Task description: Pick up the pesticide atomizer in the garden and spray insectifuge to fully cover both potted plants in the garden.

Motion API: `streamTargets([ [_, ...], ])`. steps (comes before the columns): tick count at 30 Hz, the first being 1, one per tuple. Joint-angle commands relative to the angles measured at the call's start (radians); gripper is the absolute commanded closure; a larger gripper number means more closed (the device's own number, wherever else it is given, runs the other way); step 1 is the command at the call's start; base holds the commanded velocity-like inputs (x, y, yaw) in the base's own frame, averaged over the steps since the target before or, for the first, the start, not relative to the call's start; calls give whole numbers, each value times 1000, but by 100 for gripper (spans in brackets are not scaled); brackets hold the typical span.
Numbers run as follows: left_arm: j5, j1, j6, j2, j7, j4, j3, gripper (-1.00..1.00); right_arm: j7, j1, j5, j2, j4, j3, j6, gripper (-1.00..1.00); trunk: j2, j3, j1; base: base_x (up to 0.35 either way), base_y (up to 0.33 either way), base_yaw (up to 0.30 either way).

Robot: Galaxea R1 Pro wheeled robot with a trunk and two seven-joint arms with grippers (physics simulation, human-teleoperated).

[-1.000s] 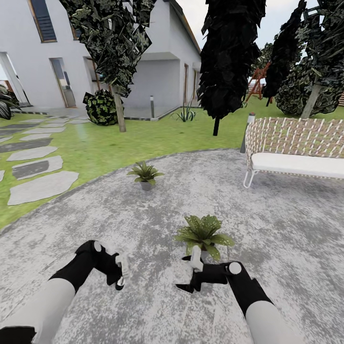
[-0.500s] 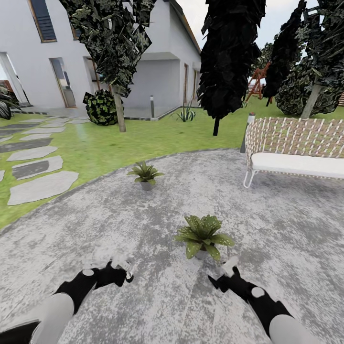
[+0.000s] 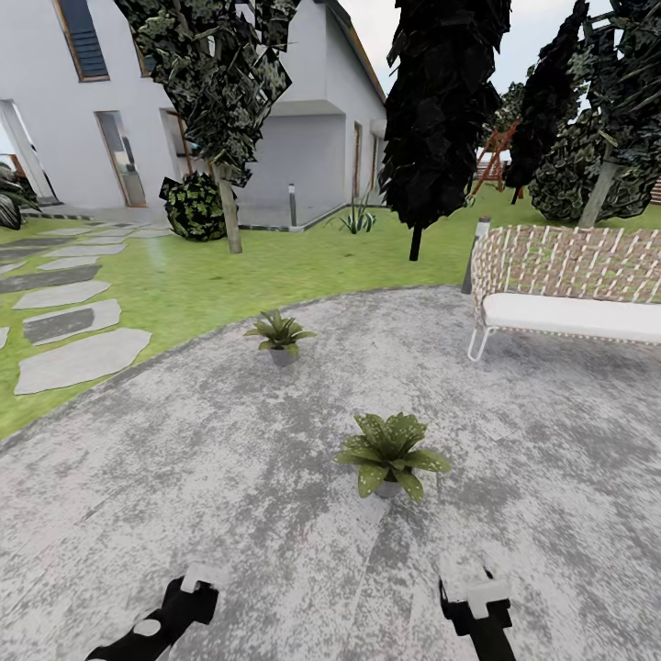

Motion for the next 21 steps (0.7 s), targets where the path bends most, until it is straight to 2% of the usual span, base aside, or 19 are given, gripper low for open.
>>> streamTargets([
  [1, -5, 13, -12, 0, 0, -1, 10, 100, -10, 2, 11, 0, 2, -4, -5, -100, 0, -1, 0, 0, 0, 0],
  [2, -4, 36, -28, 1, 5, 1, 10, 100, -12, 6, 10, 9, 4, -3, -8, -100, 0, -1, 0, 0, 0, 0],
  [5, -4, 54, -33, 2, 7, 2, 10, 100, -13, 22, 12, 38, 4, -4, -9, -100, 0, -1, 0, 0, 0, 0],
  [8, -6, 77, -37, 3, 2, 2, 10, 100, -13, 42, 13, 44, 3, -5, -9, -100, 0, -1, 0, 0, 0, 0],
  [15, -7, 82, -36, 2, 2, 1, 9, 100, -13, 51, 10, 45, 3, -5, -9, -100, 0, -1, 0, 0, 0, 0],
  [18, -5, 82, -35, 2, 3, 1, 9, 100, -13, 55, -26, 45, 3, -5, -9, -100, 0, -1, 0, 0, 0, 0],
  [21, -5, 82, -32, 2, 6, -1, 10, 100, -13, 58, -86, 44, 3, -5, -9, -100, 0, -1, 0, 0, 0, 0],
])
